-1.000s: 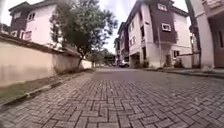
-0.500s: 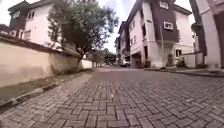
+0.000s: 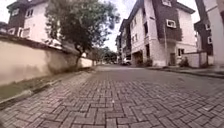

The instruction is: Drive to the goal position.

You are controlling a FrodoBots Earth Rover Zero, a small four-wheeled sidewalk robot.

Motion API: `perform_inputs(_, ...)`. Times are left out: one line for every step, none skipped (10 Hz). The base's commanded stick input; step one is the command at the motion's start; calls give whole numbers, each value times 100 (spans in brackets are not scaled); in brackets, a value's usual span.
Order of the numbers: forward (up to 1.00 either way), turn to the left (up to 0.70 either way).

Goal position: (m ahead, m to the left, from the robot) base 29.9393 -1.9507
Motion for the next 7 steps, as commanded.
perform_inputs(69,3)
perform_inputs(69,3)
perform_inputs(69,3)
perform_inputs(69,3)
perform_inputs(69,3)
perform_inputs(69,3)
perform_inputs(69,3)
